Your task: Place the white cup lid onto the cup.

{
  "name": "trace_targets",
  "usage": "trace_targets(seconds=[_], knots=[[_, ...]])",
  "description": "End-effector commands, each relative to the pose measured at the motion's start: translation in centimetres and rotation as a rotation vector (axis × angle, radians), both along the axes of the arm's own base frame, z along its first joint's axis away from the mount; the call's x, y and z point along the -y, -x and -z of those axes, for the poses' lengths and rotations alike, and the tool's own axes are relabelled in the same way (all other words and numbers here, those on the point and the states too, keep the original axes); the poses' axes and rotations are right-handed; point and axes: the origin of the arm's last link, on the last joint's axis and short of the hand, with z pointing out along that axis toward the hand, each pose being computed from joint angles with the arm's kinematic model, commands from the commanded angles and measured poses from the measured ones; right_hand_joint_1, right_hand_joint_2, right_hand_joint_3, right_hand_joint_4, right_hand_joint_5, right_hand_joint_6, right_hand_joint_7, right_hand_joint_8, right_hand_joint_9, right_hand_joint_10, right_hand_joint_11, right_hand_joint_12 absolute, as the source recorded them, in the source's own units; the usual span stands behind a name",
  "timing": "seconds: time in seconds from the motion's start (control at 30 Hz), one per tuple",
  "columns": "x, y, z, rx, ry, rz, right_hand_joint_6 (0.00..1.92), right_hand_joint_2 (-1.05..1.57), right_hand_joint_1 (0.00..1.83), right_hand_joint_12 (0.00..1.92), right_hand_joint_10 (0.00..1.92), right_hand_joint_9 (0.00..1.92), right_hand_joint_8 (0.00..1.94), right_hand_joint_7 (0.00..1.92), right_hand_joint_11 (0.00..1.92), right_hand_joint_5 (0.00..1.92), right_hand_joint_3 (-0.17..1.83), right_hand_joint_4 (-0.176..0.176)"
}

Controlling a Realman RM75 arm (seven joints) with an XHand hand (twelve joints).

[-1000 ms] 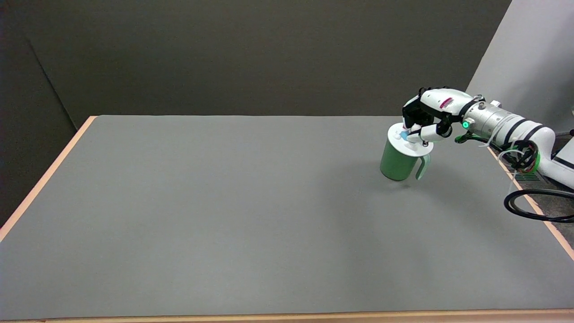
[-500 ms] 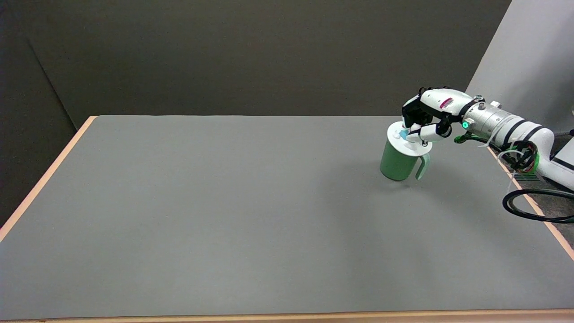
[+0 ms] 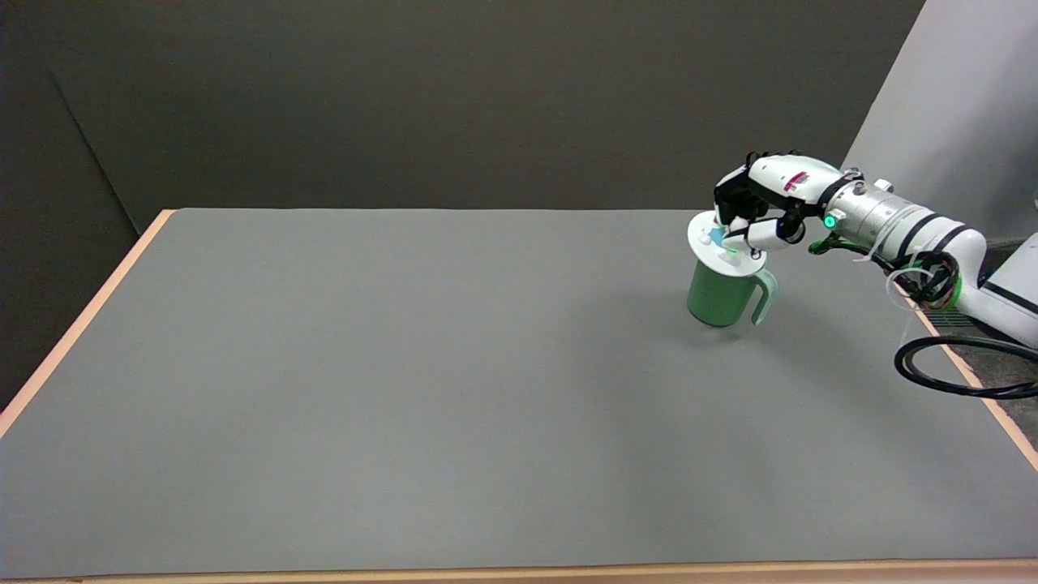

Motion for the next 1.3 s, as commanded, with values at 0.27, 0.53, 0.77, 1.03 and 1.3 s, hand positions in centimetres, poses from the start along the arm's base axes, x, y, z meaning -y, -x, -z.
trace_targets(seconds=[0.27,0.53,0.77,1.03,1.3], knots=[[1.1,-0.2,0.0,-0.068,0.0,-0.004,1.39,1.09,1.2,1.32,0.67,0.97,1.01,0.98,0.64,0.74,0.18,-0.03],[1.2,-0.8,0.0,-0.067,0.001,-0.02,1.38,1.08,1.2,1.32,0.66,0.98,0.99,1.0,0.65,0.75,0.18,-0.033],[1.1,-1.1,-0.3,-0.078,0.012,-0.013,1.36,1.06,1.21,1.35,0.64,1.0,0.96,1.02,0.66,0.76,0.21,-0.042],[0.9,-0.7,-0.4,-0.08,0.025,0.004,1.36,1.07,1.21,1.31,0.65,1.01,0.97,1.02,0.69,0.76,0.21,-0.048],[0.9,-0.6,-0.3,-0.079,0.02,0.006,1.33,1.04,1.21,1.35,0.61,1.03,0.94,1.04,0.68,0.78,0.24,-0.042]])
